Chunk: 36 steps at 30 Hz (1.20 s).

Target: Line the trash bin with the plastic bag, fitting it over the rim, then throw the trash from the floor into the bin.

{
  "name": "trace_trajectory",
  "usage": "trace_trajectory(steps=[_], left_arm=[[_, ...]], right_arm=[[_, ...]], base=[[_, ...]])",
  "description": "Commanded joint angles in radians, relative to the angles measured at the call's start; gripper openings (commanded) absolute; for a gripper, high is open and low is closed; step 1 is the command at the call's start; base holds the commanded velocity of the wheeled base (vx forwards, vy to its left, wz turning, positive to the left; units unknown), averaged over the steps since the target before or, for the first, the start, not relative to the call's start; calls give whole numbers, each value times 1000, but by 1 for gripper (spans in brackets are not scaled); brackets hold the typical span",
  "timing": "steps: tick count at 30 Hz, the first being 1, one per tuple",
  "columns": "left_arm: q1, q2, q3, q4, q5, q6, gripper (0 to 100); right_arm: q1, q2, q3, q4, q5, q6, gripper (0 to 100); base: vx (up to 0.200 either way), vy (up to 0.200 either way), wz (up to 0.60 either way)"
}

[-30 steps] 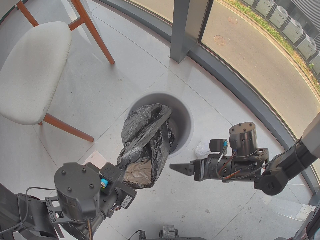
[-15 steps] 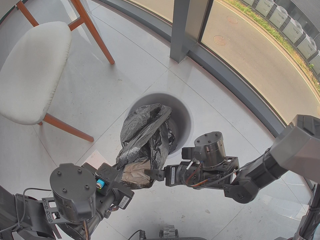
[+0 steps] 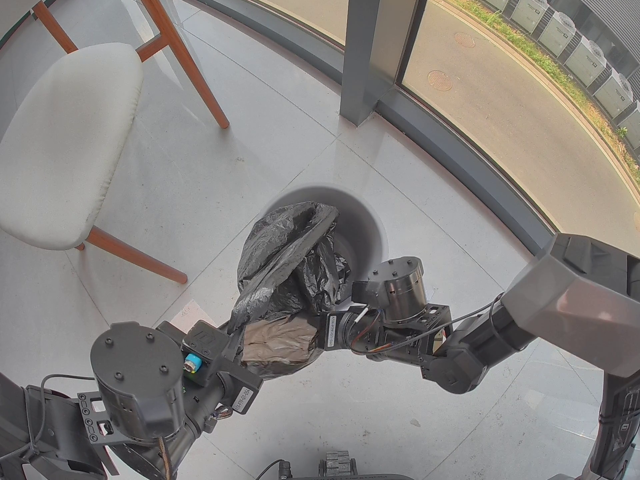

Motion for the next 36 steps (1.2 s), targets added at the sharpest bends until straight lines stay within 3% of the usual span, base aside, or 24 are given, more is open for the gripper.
trace_trajectory(steps=[1,5,8,12,17,26,36], left_arm=[[4,-35,-17,-1,28,-1,0],[5,-65,-9,-1,54,0,0],[67,-68,-1,-48,51,-4,0],[86,-62,0,-150,49,5,0],[151,-44,-9,-173,40,8,0],[146,120,-70,-174,40,3,0],[119,215,-70,-174,54,3,0]], right_arm=[[-80,-120,-6,-3,-3,-128,0],[-126,-172,-12,-3,8,-182,0],[-149,-208,-32,-3,8,-178,0],[-179,-217,-67,-1,8,-171,0],[-229,-203,-90,-3,6,-171,0],[-308,-163,-89,0,11,-170,0],[-317,-129,13,-3,33,-156,0]], base=[[0,0,0],[0,0,0],[0,0,0],[0,0,0],[0,0,0],[0,0,0],[0,0,0]])
